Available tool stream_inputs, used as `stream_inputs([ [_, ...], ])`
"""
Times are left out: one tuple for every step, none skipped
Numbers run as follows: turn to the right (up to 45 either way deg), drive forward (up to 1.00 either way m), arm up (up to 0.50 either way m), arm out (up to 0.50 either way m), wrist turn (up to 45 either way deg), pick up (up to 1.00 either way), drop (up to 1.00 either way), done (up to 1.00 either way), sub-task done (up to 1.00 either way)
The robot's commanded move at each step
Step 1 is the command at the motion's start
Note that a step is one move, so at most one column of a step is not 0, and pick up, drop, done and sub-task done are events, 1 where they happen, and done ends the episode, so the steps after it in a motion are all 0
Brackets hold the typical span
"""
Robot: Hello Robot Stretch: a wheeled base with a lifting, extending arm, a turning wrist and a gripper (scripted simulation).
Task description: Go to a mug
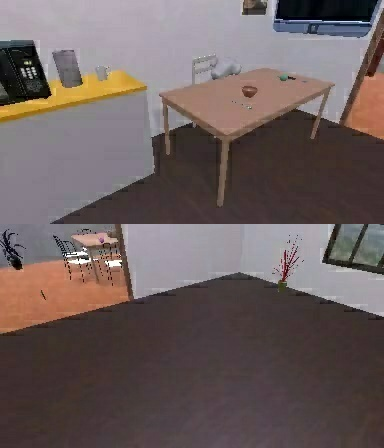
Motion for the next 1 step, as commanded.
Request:
stream_inputs([
  [-33.0, 0.00, 0.00, 0.00, 0.0, 0.00, 0.00, 0.00, 0.00],
])
